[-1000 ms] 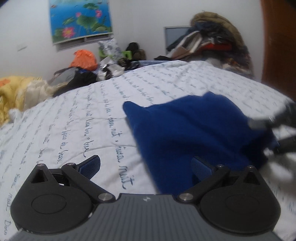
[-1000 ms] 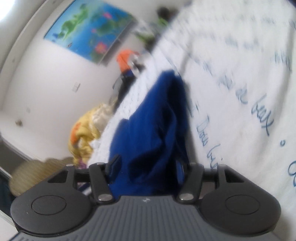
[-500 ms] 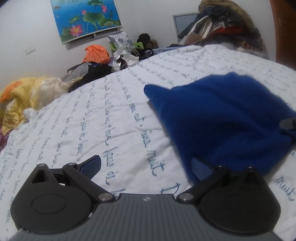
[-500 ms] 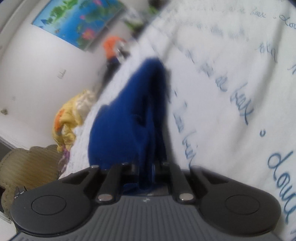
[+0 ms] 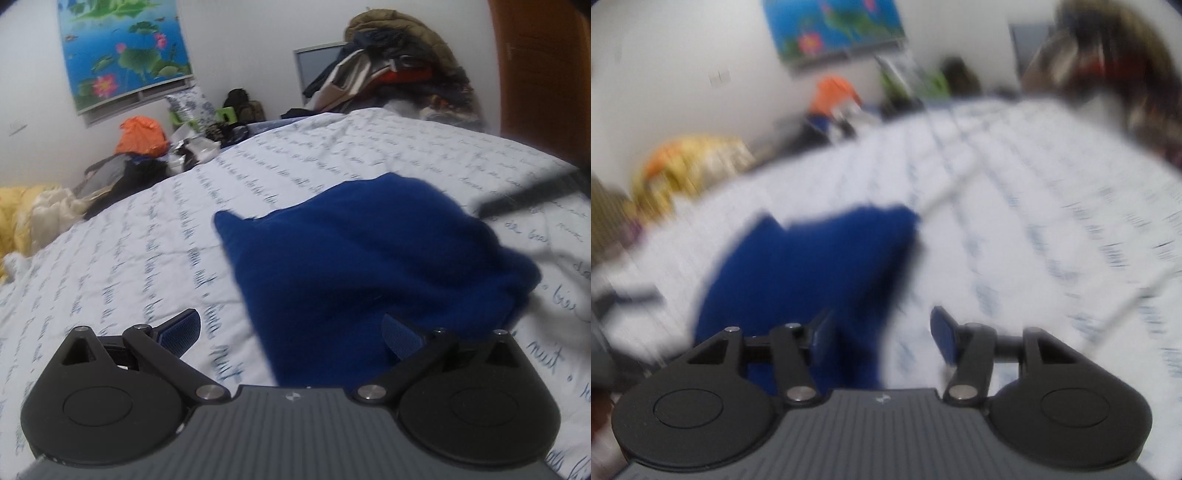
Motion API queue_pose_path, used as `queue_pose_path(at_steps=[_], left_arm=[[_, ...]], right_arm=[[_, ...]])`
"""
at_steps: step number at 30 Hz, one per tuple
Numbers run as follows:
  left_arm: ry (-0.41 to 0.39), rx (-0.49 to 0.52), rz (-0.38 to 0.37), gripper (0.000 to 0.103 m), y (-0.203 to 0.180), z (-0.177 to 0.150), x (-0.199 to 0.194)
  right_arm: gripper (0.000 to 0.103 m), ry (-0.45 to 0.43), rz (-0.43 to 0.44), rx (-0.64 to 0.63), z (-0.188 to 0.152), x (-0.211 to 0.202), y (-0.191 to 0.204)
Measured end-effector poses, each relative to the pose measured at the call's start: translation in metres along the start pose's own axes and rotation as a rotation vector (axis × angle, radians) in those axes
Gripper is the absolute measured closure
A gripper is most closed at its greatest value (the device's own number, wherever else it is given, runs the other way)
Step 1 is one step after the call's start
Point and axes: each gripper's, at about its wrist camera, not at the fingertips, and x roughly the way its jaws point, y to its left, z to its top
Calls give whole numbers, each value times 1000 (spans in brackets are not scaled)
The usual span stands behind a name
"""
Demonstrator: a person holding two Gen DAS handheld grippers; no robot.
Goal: Fold small clothes
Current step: 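Carry the navy sweater with the right gripper and lower it onto the sheet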
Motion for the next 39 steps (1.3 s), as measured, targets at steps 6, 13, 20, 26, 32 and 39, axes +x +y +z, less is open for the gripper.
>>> queue_pose_path(at_steps=[6, 13, 20, 26, 32, 39], left_arm=[[4, 76, 12, 0, -14, -5, 15], [42, -160, 65, 0, 41, 22, 48], [38, -149, 99, 0, 41, 37, 71], [62, -192, 109, 0, 43, 35, 95], [66, -269, 96, 0, 49, 30, 101], [50, -312, 80, 0, 51, 22, 100]], right_arm=[[48, 64, 50, 161, 35, 70, -24], [92, 0, -77, 100, 45, 90, -21], [78, -65, -64, -72, 42, 68, 13], [43, 29, -105, -192, 37, 112, 26], [29, 21, -149, -188, 40, 126, 20], [20, -30, -198, -166, 35, 110, 22]])
